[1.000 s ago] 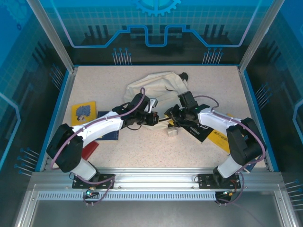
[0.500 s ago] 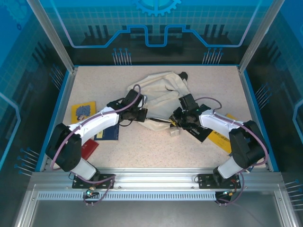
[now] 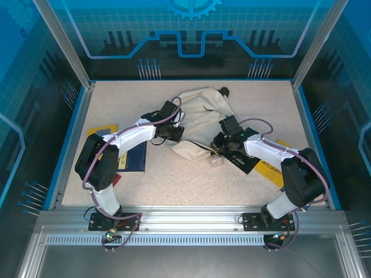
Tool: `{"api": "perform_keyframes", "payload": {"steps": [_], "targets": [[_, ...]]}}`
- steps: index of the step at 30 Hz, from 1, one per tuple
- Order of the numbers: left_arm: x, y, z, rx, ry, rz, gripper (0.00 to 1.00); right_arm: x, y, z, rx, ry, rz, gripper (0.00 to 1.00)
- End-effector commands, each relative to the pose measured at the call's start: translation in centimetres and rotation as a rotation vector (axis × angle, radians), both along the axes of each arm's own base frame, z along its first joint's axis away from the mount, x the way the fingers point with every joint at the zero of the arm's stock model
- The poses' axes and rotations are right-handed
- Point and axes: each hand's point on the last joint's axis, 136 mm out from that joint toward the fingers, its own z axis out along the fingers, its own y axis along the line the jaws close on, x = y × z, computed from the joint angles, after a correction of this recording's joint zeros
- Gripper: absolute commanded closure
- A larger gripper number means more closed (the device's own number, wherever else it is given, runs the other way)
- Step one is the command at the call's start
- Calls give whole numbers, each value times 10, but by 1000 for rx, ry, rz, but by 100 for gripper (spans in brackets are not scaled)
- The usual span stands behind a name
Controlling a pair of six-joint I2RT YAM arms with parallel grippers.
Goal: Pack books, pencil case, and school supplies into a backpack
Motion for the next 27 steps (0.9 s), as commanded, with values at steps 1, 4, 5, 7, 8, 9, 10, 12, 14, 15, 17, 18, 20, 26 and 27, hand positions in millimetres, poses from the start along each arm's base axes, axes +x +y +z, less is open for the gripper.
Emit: {"api": "perform_keyframes", "payload": {"steps": [1, 4, 5, 7, 8, 9, 10, 12, 14, 15, 17, 18, 20, 26, 27], "targets": [[23, 31, 0, 97, -31, 55, 100, -24, -31, -12, -144, 75, -20, 89], [29, 44, -6, 132, -25, 93, 100, -23, -32, -8, -149, 65, -20, 89], [29, 46, -7, 133, -19, 99, 100, -22, -31, -7, -144, 61, -13, 88], [26, 43, -7, 102, -1, 93, 100, -16, -22, -1, -110, 24, 21, 85], [24, 38, -5, 74, 2, 78, 100, -13, -16, 4, -88, 5, 47, 80], [22, 33, -2, 44, 5, 64, 100, -11, -11, 9, -77, -12, 67, 74], [18, 27, 2, 9, 8, 41, 100, -8, -5, 15, -60, -40, 97, 66], [15, 23, 12, -26, -5, 24, 100, -4, 0, 30, -48, -86, 118, 56], [18, 32, 19, 12, -38, 51, 100, -1, 1, 45, -41, -133, 130, 45], [20, 38, 20, 31, -45, 66, 100, -1, 1, 52, -41, -150, 140, 38], [24, 46, 19, 56, -48, 95, 100, 1, 1, 65, -51, -184, 170, 28], [25, 50, 18, 67, -49, 107, 100, -1, -1, 68, -66, -185, 176, 26], [30, 62, 17, 105, -56, 157, 100, -1, -7, 74, -105, -197, 188, 23], [51, 122, 27, 201, -89, 409, 100, 0, -22, 81, -172, -217, 225, 18], [53, 127, 30, 193, -91, 432, 100, 0, -24, 81, -180, -212, 230, 17]]}}
